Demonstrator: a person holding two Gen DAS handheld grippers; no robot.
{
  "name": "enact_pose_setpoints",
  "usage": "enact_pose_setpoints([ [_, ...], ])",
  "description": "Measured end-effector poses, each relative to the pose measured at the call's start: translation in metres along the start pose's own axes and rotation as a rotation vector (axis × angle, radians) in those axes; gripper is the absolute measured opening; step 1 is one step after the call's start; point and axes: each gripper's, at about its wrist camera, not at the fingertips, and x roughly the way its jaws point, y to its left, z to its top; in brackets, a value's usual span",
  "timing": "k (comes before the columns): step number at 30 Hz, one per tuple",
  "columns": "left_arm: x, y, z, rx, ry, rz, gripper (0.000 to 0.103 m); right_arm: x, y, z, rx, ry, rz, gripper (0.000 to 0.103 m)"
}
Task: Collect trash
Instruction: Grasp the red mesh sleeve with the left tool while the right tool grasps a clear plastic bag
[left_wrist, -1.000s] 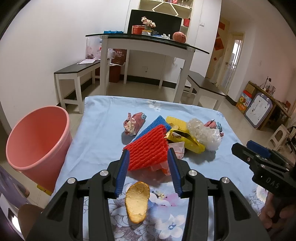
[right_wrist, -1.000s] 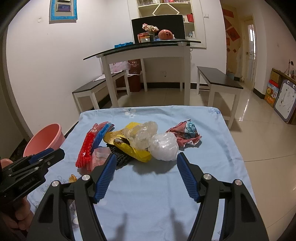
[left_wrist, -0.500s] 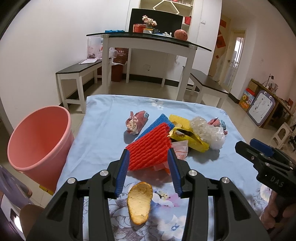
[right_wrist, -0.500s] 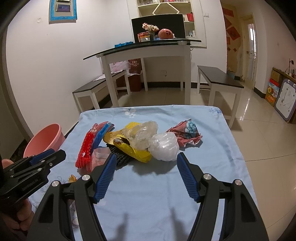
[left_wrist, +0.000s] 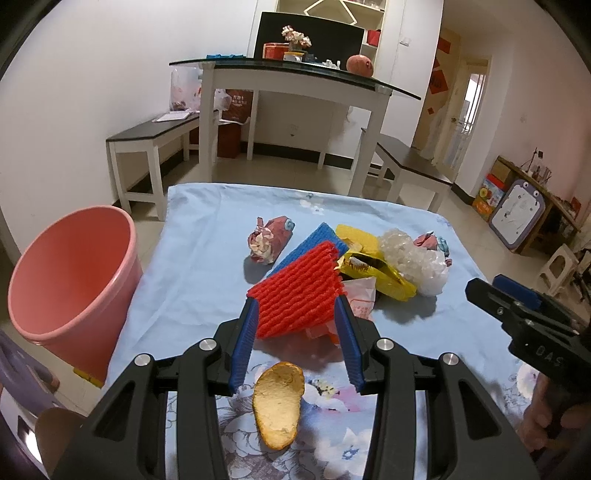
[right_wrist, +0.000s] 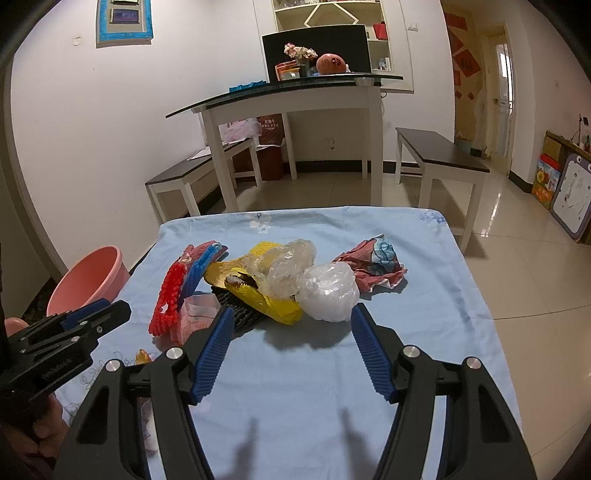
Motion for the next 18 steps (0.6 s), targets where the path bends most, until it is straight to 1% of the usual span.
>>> enact_pose_setpoints([
  [4, 0.006, -0.001, 0.005, -0.012, 0.021, -0.027, 0.043, 0.007, 0.000, 0.001, -0.003, 0.002, 0.005, 0.065],
  [9, 0.020, -0.011, 0.014, -0.018, 0.066, -0.060, 0.043, 0.013, -0.005, 0.005, 0.001, 0.009, 0.017, 0.064],
  [13, 0.038, -0.022, 0.019, 0.010, 0.099, -0.033, 0.043, 0.020, -0.009, 0.011, 0.016, 0.019, 0.029, 0.064],
  [17, 0.056, -0.023, 0.020, 0.022, 0.131, -0.006, 0.043, 0.027, -0.012, 0.017, 0.018, 0.031, 0.042, 0.064],
  [18, 0.059, -0.022, 0.020, 0.025, 0.139, 0.008, 0.039, 0.030, -0.013, 0.018, 0.019, 0.035, 0.047, 0.063],
])
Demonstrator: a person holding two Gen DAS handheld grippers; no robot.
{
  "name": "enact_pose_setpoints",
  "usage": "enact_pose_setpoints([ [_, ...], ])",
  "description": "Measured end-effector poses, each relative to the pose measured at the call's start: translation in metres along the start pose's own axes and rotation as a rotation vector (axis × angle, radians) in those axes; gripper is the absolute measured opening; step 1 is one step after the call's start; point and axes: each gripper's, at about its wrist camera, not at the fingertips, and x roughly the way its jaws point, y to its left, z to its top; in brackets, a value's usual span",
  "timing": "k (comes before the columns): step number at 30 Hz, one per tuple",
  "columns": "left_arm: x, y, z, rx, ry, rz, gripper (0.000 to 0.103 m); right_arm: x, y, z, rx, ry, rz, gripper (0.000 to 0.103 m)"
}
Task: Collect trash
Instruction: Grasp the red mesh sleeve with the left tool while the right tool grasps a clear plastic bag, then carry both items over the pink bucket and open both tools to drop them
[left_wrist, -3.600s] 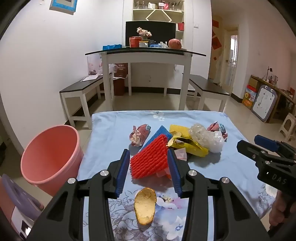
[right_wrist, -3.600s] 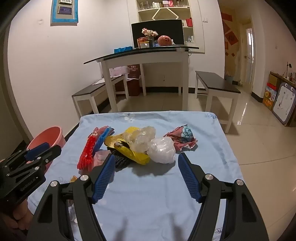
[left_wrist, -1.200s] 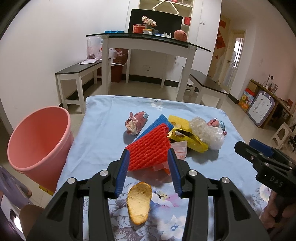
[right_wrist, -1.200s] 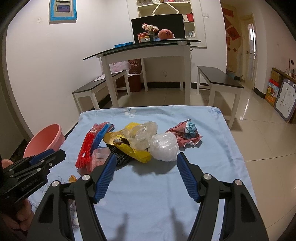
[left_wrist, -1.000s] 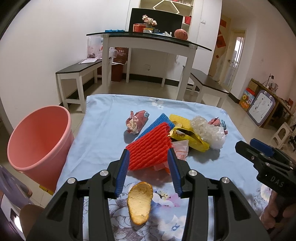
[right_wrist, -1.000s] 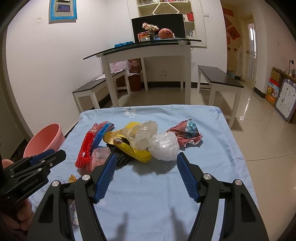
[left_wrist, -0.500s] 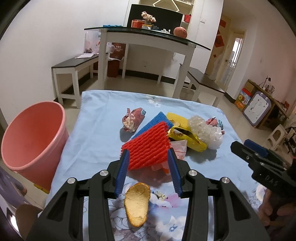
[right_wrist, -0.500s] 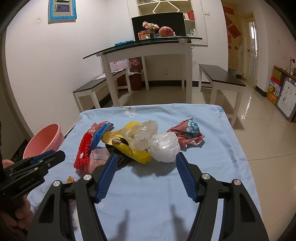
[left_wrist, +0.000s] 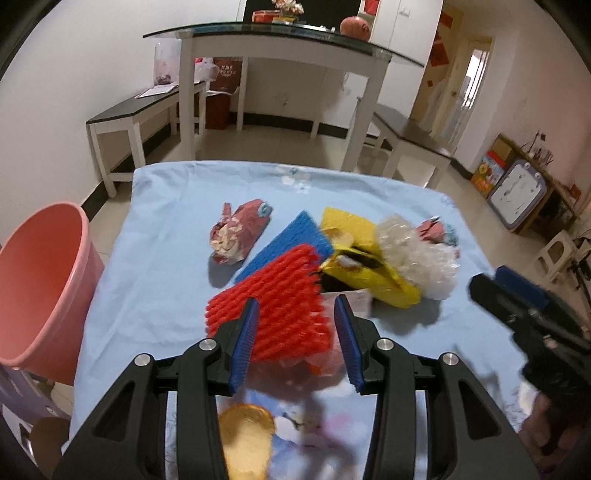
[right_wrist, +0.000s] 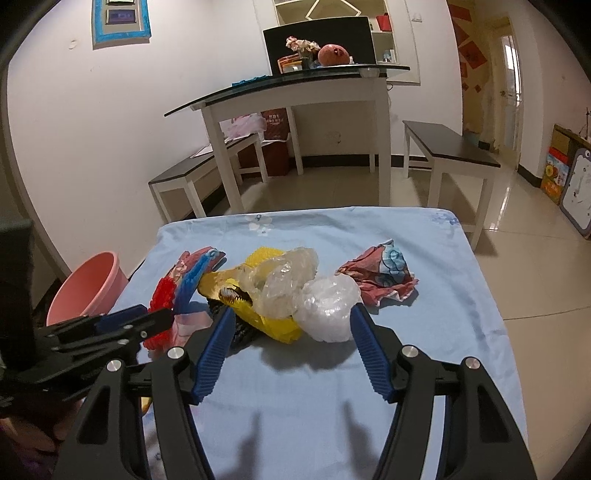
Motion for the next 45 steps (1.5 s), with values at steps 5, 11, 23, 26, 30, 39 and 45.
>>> enact_pose_setpoints([
  [5, 0.001, 0.013, 0.002, -0.032, 0.022, -0.014, 0.011, 0.011, -0.001, 0.010, -0.011, 0.016, 0.033, 0.061],
  [11, -0.025, 0.026, 0.009, -0.043, -0.026, -0.001, 0.008, 0.030, 0.003, 0.021, -0.060, 0.058, 0.073, 0.054],
  [23, -0.067, 0.032, 0.016, -0.074, -0.104, -0.033, 0.007, 0.061, 0.000, 0.020, -0.131, 0.181, 0.078, 0.018],
  [26, -0.070, 0.032, 0.016, -0.087, -0.113, -0.033, 0.007, 0.054, -0.004, 0.023, -0.120, 0.168, 0.099, 0.015],
  [30, -0.075, 0.035, 0.015, -0.093, -0.132, -0.033, 0.007, 0.035, -0.005, 0.029, -0.100, 0.120, 0.134, 0.015],
  [39, -0.090, 0.048, 0.020, -0.100, -0.162, -0.004, 0.007, 0.002, 0.012, 0.049, -0.068, 0.036, 0.196, 0.015],
  [45, -0.102, 0.067, 0.022, -0.117, -0.183, 0.058, 0.007, -0.001, 0.049, 0.065, -0.083, 0.011, 0.281, 0.015],
])
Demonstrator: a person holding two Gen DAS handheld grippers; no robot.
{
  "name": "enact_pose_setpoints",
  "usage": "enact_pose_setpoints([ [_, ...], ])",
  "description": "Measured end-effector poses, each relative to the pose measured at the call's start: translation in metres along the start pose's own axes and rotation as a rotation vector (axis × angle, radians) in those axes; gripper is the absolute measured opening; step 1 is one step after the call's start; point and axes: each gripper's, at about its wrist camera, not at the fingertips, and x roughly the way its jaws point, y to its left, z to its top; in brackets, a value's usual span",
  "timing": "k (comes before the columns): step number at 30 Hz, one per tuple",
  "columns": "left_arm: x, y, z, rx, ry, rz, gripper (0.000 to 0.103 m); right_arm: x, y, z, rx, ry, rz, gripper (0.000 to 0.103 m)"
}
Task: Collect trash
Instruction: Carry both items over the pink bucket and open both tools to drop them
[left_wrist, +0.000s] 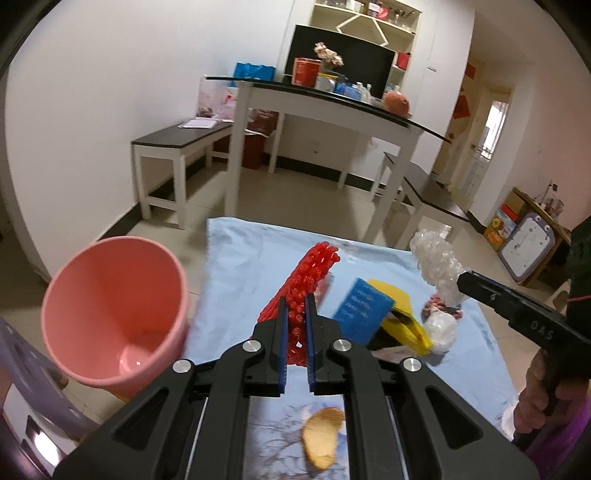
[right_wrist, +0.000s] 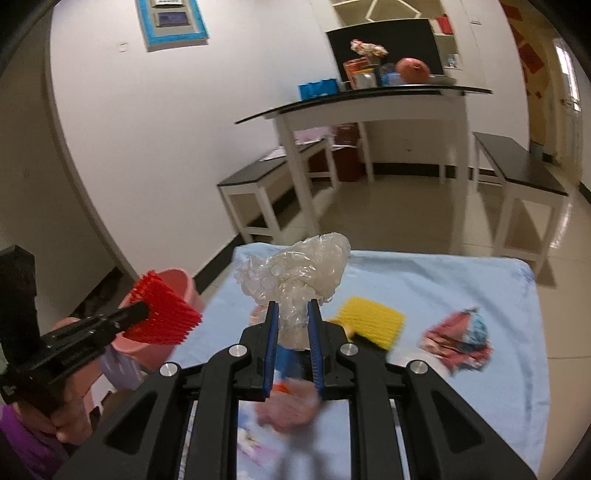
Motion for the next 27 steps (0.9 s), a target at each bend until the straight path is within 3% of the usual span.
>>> enact_pose_setpoints([
  [6, -0.012, 0.034, 0.007, -0.037, -0.034, 0.086, 0.007, 0.026, 0.044, 0.012, -0.047, 0.014, 0.068, 0.015],
  [15, -0.013, 0.097, 0.006, -0.120, -0.041, 0.226, 0.007, 0.079, 0.113, 0.019, -0.094, 0.104, 0.189, 0.015],
  [27, 0.002, 0.146, -0.007, -0.172, -0.001, 0.289, 0.007, 0.136, 0.186, 0.004, -0.198, 0.190, 0.216, 0.016],
])
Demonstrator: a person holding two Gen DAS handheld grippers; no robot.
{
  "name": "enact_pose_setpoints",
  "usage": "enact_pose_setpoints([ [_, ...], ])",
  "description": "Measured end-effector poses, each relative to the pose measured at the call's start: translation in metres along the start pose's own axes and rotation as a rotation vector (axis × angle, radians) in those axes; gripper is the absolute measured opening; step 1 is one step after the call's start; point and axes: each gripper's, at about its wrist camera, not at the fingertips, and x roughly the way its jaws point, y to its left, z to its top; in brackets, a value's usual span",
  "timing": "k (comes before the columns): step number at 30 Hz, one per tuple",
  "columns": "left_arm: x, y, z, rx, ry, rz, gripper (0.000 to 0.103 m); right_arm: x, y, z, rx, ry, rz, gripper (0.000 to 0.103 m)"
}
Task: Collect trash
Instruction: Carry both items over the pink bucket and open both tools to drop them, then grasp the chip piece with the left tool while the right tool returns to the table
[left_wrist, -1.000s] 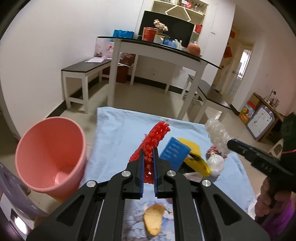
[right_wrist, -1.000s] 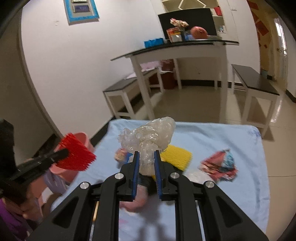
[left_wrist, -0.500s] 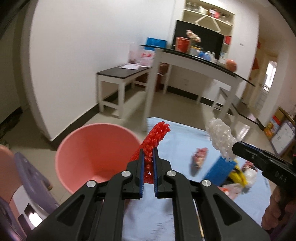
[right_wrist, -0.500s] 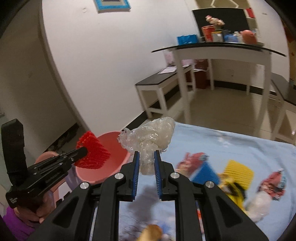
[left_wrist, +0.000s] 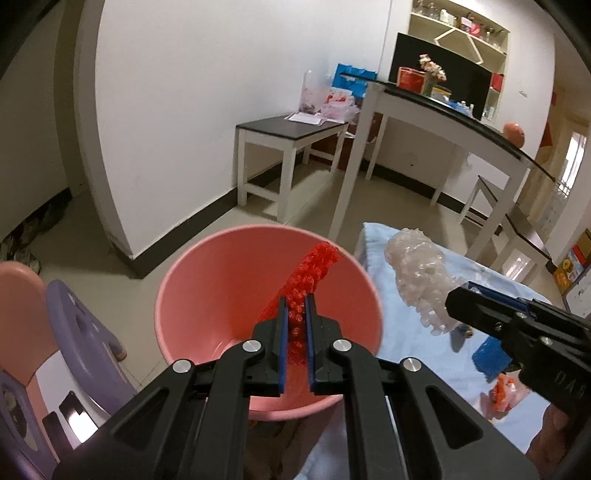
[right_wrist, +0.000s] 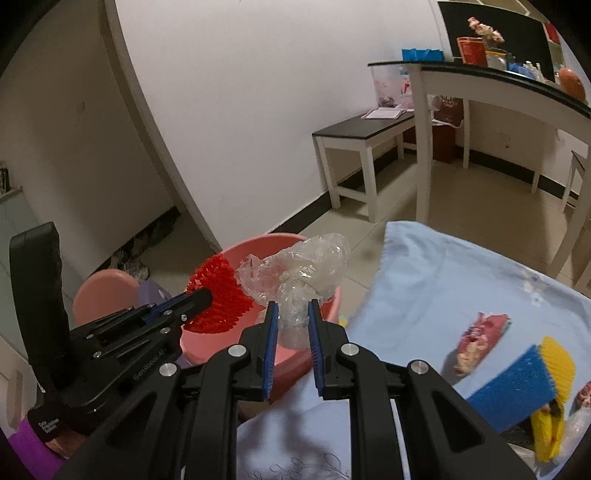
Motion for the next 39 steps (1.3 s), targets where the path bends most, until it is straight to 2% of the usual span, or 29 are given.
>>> enact_pose_setpoints([
  [5, 0.012, 0.012, -0.006, -0.014, 0.030, 0.006, 0.007, 0.028, 0.006, -0.001, -0.016, 0.041, -0.002, 0.016],
  [16, 0.026, 0.028, -0.018, -0.019, 0.069, 0.003, 0.008, 0.062, 0.017, -0.007, -0.022, 0.101, -0.023, 0.018],
  [19, 0.029, 0.029, -0.017, -0.021, 0.078, -0.005, 0.018, 0.069, 0.016, -0.008, -0.018, 0.110, -0.026, 0.021],
  [21, 0.031, 0.031, -0.016, -0.030, 0.084, -0.011, 0.031, 0.071, 0.016, -0.009, -0.020, 0.111, -0.036, 0.028],
  [27, 0.029, 0.033, -0.014, -0.046, 0.085, -0.035, 0.034, 0.066, 0.014, -0.008, -0.018, 0.102, -0.040, 0.040],
  [34, 0.016, 0.030, -0.012, -0.050, 0.061, -0.049, 0.034, 0.046, 0.011, -0.011, -0.012, 0.073, -0.038, 0.041],
  [39, -0.003, 0.016, -0.010, -0.019, 0.026, -0.087, 0.034, 0.024, 0.007, -0.014, 0.006, 0.036, -0.042, 0.043],
])
